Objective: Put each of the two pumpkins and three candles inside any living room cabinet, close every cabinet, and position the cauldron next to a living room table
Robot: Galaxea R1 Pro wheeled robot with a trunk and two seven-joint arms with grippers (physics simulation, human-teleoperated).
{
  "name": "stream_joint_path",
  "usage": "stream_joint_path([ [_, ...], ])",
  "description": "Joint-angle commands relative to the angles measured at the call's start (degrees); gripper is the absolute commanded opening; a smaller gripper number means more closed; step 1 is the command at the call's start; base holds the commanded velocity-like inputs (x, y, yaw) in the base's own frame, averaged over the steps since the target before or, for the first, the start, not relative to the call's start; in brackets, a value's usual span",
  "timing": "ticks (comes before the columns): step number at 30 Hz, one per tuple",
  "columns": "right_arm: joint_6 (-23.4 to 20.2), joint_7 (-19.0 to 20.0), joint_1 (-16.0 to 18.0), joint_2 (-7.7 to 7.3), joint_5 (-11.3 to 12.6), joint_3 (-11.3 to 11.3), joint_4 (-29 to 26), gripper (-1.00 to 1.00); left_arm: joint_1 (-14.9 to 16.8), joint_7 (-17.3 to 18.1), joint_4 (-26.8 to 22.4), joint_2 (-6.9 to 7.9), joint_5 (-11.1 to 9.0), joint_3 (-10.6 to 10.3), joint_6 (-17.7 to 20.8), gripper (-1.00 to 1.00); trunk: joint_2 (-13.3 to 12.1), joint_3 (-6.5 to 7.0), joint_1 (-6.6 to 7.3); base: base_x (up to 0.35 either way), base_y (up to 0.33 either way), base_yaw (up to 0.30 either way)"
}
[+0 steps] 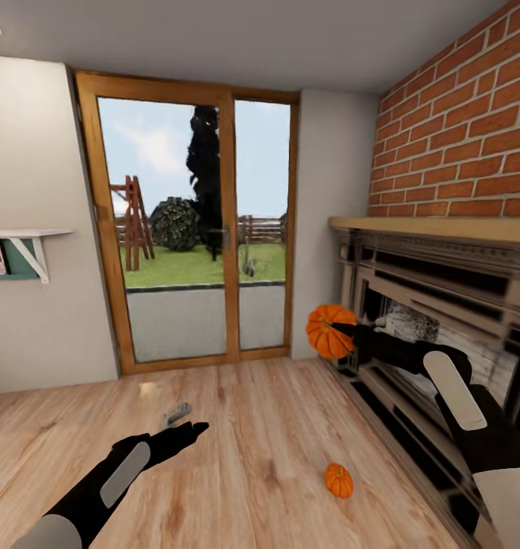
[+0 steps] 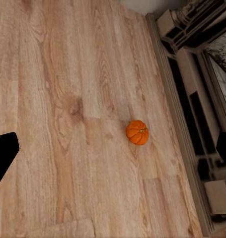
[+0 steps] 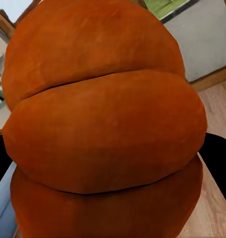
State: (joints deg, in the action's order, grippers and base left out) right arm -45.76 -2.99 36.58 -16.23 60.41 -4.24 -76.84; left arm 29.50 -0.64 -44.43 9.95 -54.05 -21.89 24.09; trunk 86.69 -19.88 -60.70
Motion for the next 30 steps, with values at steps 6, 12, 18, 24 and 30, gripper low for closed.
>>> stream_joint_path([
  [6, -0.06, -0.44, 0.07, -0.03, 0.50, -0.07, -0.07, -1.00, 0.09, -0.07, -0.04, 0.07, -0.30, -0.09, 0.08, 1.00, 0.05, -0.07, -0.03, 0.236, 0.260, -0.001],
  [12, -0.05, -0.44, 0.07, -0.03, 0.50, -0.07, -0.07, -1.00, 0.11, -0.07, -0.04, 0.07, -0.26, 0.00, 0.08, 1.00, 0.05, -0.01, -0.03, 0.264, 0.230, -0.126],
  [18, -0.11, -0.36, 0.06, -0.03, 0.50, -0.07, -0.07, -1.00, 0.11, -0.07, -0.04, 0.07, -0.26, 0.01, 0.22, 1.00, 0.05, 0.21, -0.03, 0.285, 0.197, -0.245],
  [24, -0.12, -0.31, 0.07, -0.03, 0.50, -0.07, -0.07, -1.00, 0.11, -0.07, -0.04, 0.07, -0.26, 0.01, 0.26, 1.00, 0.05, 0.34, -0.03, 0.314, 0.129, -0.112],
  [30, -0.12, -0.24, 0.05, -0.04, 0.50, -0.07, -0.07, -1.00, 0.11, -0.01, -0.04, 0.07, -0.26, 0.01, 0.34, 1.00, 0.05, 0.56, -0.03, 0.323, 0.100, -0.193],
])
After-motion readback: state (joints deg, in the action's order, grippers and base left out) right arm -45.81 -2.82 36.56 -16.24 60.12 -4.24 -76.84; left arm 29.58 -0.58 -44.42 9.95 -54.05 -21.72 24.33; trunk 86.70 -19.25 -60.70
